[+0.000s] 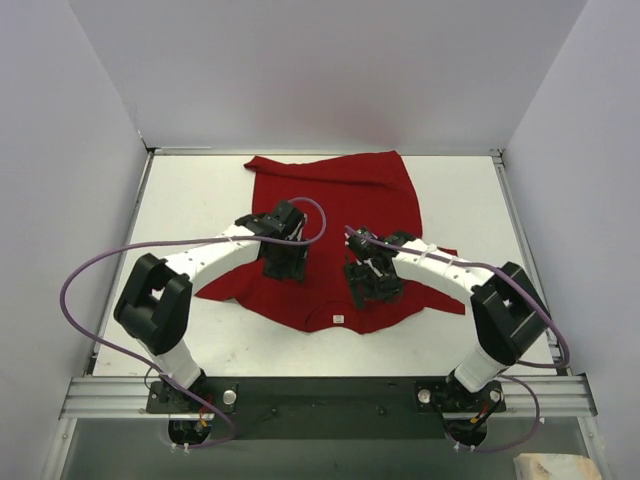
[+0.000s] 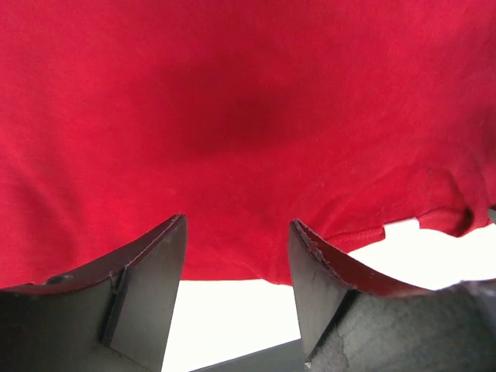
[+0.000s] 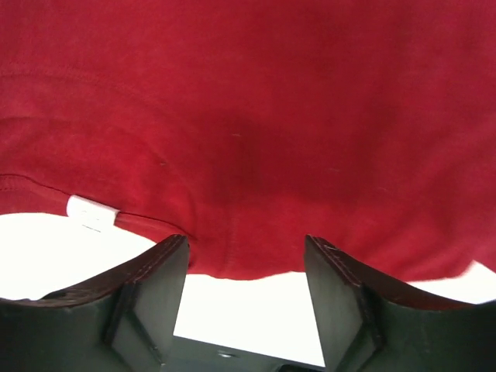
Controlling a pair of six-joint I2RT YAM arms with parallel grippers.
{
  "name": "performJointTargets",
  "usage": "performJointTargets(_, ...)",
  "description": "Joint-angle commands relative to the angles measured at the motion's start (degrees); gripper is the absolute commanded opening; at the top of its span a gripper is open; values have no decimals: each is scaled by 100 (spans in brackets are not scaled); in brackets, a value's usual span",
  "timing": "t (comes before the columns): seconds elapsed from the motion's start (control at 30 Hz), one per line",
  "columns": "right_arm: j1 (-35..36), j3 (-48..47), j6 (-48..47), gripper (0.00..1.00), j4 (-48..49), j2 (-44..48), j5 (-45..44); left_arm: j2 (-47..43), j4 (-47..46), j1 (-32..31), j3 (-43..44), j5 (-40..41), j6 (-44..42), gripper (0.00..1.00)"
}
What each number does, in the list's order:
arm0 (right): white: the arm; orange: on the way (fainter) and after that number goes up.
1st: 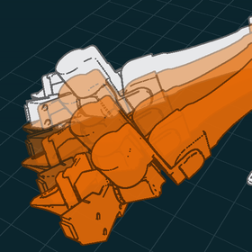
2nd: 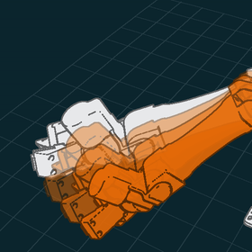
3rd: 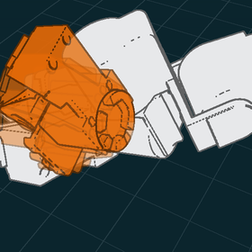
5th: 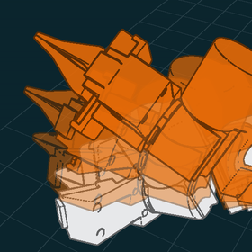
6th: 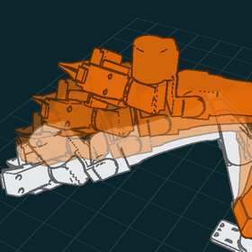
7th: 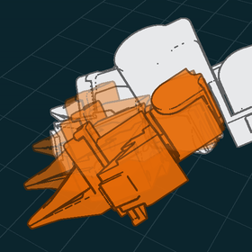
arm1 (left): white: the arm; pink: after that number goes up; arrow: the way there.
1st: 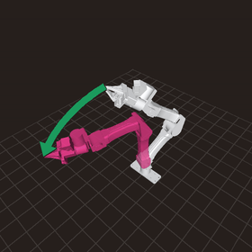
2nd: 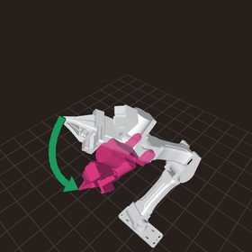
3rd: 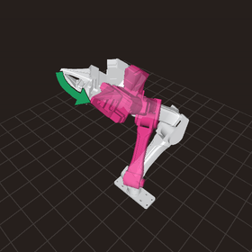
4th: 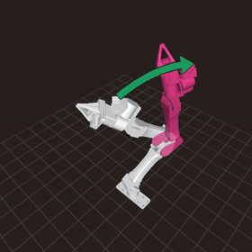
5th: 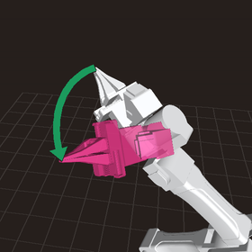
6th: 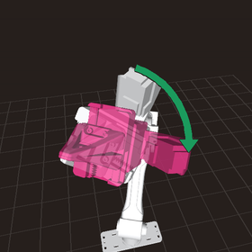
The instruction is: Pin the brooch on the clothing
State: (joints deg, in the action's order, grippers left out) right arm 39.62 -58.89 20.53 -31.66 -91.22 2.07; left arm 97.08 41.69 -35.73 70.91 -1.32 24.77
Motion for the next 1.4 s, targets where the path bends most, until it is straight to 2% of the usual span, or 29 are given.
performJointTargets(0.0, 160, -210, 21, 57, -104, -317, 391, -93, -671, -223, -376, -474, 475, 63)
performJointTargets(0.17, 257, -184, 38, 41, -112, -783, 558, 65, -715, -496, -596, -369, 616, 59)
performJointTargets(0.27, 275, -140, 21, 31, -121, -924, 689, 171, -741, -602, -745, -377, 678, 51)
performJointTargets(0.3, 283, -131, 12, 24, -121, -950, 725, 180, -759, -628, -807, -386, 695, 49)
performJointTargets(0.37, 284, -87, -23, 18, -130, -976, 778, 206, -803, -699, -964, -404, 730, 36)
performJointTargets(0.5, 292, -17, -111, 10, -191, -1029, 1041, 215, -759, -839, -1237, -421, 792, 24)
performJointTargets(0.77, 345, 308, -85, 6, -490, -994, 1349, -4, -759, -1252, -1756, -615, 1143, 22)
performJointTargets(1.03, 424, 519, 161, 6, -885, -783, 1499, -181, -470, -1534, -1967, -483, 1442, 22)
performJointTargets(1.27, 451, 563, 205, 6, -1307, -581, 1578, -172, -91, -1525, -1617, -70, 1293, 23)
performJointTargets(1.37, 477, 528, 135, 8, -1413, -406, 1682, -154, 58, -1525, -1354, 88, 1083, 30)
